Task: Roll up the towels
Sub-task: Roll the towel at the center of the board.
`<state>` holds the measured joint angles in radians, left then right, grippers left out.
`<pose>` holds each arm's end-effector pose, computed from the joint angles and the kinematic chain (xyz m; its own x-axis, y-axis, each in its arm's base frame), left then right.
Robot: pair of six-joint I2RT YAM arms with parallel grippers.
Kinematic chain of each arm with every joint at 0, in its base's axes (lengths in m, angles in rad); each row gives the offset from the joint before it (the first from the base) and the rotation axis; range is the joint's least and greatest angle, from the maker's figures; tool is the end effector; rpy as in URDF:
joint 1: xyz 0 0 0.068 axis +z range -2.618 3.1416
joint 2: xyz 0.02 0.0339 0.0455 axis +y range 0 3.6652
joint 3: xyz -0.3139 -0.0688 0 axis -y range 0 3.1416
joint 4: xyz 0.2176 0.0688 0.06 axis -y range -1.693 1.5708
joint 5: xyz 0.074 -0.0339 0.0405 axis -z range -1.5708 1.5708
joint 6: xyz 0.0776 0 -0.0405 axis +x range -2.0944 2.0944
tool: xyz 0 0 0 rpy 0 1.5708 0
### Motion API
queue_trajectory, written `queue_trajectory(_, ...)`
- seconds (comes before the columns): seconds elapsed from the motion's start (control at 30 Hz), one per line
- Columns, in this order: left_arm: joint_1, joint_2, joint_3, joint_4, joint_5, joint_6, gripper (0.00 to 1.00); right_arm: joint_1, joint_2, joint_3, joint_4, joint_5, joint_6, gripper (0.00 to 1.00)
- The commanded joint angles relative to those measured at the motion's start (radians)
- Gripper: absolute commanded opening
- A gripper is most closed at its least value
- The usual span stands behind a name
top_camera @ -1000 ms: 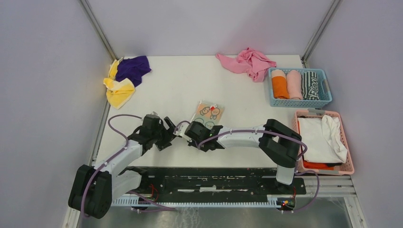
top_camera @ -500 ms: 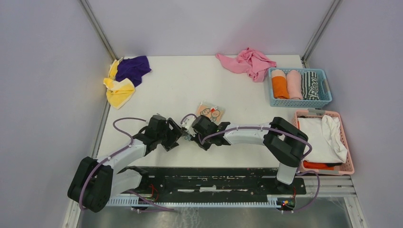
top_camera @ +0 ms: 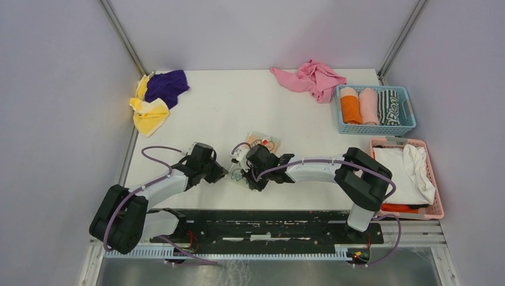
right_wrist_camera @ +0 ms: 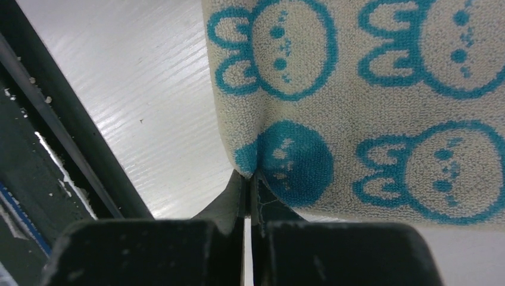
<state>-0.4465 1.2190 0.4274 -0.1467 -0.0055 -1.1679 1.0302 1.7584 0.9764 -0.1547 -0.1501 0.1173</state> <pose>0.1779 -0.0847 0.1732 -0.6798 -0.6945 -0.2359 -0.5011 0.6746 -0.5421 0.1776 0.3185 0.1897 -0.5163 -0.6353 -0.5743 -0.8387 0.5108 0.1890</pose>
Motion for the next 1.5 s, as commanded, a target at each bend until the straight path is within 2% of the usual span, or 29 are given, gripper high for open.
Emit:
queue_trajectory(0.0, -0.001, -0.019, 0.003, -0.062, -0.073, 0.012, 0.21, -0.027, -0.041, -0.019, 0.044, -0.120, 0.056, 0.01)
queue_trajectory(0.07, 0.000, -0.033, 0.008, -0.067, -0.070, 0.019, 0.16, -0.043, -0.039, -0.020, 0.063, -0.178, 0.082, 0.01)
queue_trajectory(0.13, -0.001, -0.052, 0.014, -0.081, -0.073, 0.028, 0.18, -0.065, -0.033, -0.020, 0.085, -0.250, 0.114, 0.01)
queue_trajectory(0.37, 0.006, -0.199, 0.042, -0.191, -0.120, 0.090, 0.59, -0.181, 0.057, -0.011, 0.215, -0.532, 0.324, 0.01)
queue_trajectory(0.53, 0.012, -0.329, 0.004, -0.236, -0.120, 0.100, 0.70, -0.243, 0.156, 0.000, 0.353, -0.694, 0.488, 0.01)
queue_trajectory(0.63, 0.014, -0.393, -0.028, -0.256, -0.117, 0.092, 0.73, -0.266, 0.209, 0.003, 0.420, -0.751, 0.559, 0.01)
queue_trajectory(0.83, 0.021, -0.446, -0.059, -0.236, -0.079, 0.080, 0.77, -0.288, 0.248, 0.018, 0.418, -0.791, 0.593, 0.01)
queue_trajectory(1.0, 0.020, -0.357, -0.044, -0.113, 0.012, 0.076, 0.78, -0.301, 0.266, 0.017, 0.441, -0.800, 0.634, 0.01)
queue_trajectory(1.23, 0.020, -0.247, -0.034, 0.011, 0.035, 0.063, 0.66, -0.314, 0.289, 0.019, 0.473, -0.818, 0.668, 0.01)
queue_trajectory(1.47, 0.020, -0.095, 0.043, 0.024, 0.017, 0.081, 0.66, -0.313, 0.274, 0.029, 0.403, -0.809, 0.611, 0.01)
